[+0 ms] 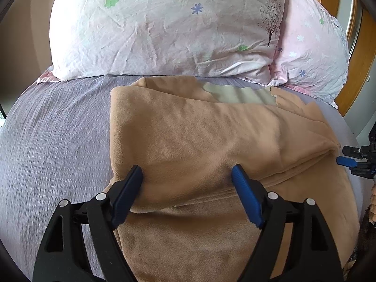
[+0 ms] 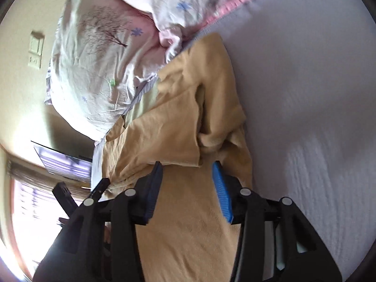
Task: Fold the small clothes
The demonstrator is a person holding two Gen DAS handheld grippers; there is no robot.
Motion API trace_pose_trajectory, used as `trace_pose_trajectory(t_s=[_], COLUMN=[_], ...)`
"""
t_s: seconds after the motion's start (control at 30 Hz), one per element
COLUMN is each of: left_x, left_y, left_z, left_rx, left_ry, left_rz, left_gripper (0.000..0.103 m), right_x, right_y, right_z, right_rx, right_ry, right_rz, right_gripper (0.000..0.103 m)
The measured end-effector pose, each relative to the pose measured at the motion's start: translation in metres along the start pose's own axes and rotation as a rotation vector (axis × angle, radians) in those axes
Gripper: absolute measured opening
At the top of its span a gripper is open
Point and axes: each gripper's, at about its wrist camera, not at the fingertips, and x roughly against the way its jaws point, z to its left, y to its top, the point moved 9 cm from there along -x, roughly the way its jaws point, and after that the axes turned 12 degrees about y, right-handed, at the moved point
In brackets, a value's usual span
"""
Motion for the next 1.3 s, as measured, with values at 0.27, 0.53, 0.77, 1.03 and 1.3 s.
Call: trace_pose_trajectory(t_s=[0.27, 0.53, 0.77, 1.03, 1.3], left_x=[0.0, 0.001, 0.011, 0.113, 0.184], left_y=[0.0, -0.001, 0.001, -0.031, -0.153], left_z=[0.0, 0.0, 0.001, 0.012, 0.06], left_rx=[0.0, 0.005, 0.027, 0.019, 0.064], left_ry=[-0.005, -0.011, -0.034, -0.088, -0.213], left_rz=[0.001, -0.002, -0.03, -0.158, -0.083], left_gripper=[0.081, 0.081, 0.081, 0.099, 0.101], right_x=[0.002, -0.005, 0.024, -0.014, 0.082], right_y=[0.008, 0.008, 0.012, 0.003, -0.119], right_z=[0.034, 0.005, 0.045, 0.039, 0.087], right_rx=[0.176, 0.203, 0.319, 0.332, 0.636], right_ry=[-0.023, -0.294, -0.228, -0.255, 0.058], right_rz=[-0.102, -0.042, -0.202, -0.027, 0.02], right_gripper=[0.004, 0.005, 0.039, 0.05, 0.093])
